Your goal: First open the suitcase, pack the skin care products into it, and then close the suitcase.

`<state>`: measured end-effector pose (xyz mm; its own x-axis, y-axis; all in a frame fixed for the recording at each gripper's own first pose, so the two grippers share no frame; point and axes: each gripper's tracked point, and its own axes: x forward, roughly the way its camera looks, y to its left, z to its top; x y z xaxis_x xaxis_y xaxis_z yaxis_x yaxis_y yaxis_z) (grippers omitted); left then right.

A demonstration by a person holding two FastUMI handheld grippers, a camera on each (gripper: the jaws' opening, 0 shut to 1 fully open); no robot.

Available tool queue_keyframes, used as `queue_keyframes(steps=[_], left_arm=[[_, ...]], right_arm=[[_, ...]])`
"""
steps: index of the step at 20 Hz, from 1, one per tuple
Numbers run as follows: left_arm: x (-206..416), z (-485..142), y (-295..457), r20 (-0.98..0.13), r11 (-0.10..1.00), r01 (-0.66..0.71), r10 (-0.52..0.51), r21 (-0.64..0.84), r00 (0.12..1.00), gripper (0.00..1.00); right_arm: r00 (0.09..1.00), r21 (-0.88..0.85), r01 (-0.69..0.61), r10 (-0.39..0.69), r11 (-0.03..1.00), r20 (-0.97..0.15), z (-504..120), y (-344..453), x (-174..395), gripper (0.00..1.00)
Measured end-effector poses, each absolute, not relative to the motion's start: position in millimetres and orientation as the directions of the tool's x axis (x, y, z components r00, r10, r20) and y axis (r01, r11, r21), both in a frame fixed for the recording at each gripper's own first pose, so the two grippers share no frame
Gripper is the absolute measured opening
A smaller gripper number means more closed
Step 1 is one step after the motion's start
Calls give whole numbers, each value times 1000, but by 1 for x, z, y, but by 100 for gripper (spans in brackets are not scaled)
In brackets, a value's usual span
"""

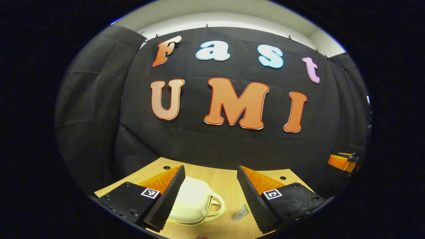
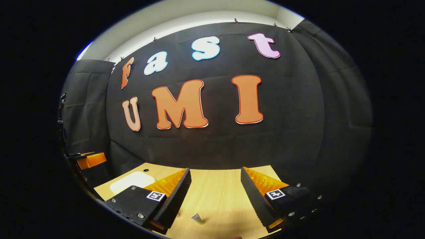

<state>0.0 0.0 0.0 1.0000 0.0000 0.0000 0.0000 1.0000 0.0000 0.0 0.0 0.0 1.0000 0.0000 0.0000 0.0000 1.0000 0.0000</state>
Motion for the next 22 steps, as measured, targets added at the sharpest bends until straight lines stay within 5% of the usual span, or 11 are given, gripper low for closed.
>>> queue_keyframes(steps=[22], left_arm=[[61, -13, 39, -46, 971, 200, -196, 132, 980, 97]], right_arm=[[983, 1, 186, -186, 983, -7, -18, 65, 4, 95]])
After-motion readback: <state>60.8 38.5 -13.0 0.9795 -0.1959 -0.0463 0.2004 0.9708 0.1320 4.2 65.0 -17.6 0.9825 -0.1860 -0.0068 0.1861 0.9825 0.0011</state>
